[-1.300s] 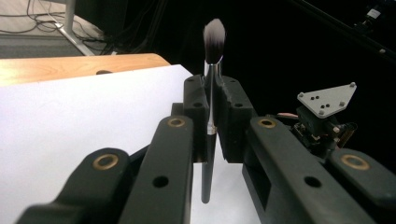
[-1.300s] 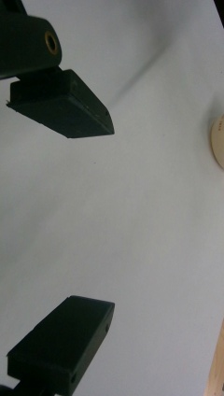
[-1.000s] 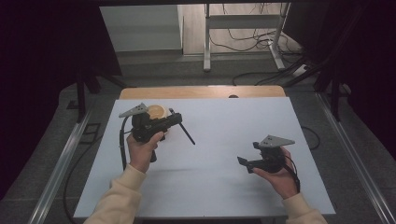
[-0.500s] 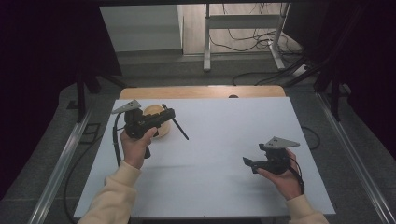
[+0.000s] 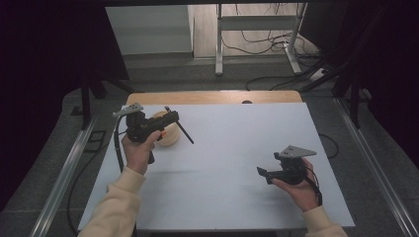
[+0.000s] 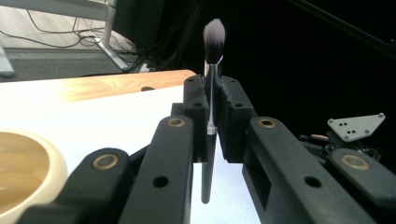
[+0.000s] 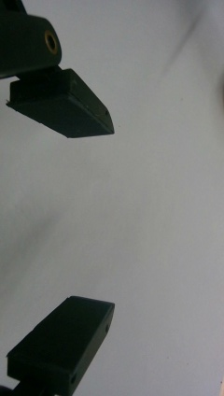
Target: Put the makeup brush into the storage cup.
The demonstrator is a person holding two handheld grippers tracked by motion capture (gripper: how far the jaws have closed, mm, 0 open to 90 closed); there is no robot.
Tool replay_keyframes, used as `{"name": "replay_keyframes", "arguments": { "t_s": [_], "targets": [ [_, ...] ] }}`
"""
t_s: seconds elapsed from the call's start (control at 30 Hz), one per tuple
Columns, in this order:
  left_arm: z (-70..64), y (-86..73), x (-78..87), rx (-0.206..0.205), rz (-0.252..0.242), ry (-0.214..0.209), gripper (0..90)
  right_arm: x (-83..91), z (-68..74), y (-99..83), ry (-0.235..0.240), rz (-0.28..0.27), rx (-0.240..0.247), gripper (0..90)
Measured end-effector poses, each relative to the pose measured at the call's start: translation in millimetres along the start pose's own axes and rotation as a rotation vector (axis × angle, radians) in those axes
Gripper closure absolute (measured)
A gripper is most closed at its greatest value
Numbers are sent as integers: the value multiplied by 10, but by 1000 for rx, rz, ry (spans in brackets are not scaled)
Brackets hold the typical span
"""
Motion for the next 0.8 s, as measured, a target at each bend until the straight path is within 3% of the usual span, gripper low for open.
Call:
{"name": "replay_keyframes", "arguments": {
  "t_s": [0.8],
  "targets": [
    [128, 148, 14, -6, -4, 50, 834, -15, -2, -7, 0, 6, -2, 131]
  ]
}}
Point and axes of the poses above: each handheld gripper's, and its own axes: x roughly backward along the jaws, y roughly out of its top, z roughly to its left, the point moved 6 cm from there along -x, roughly forward along the jaws, and after that the axes turned 12 degrees about y, right-handed, at the moved point
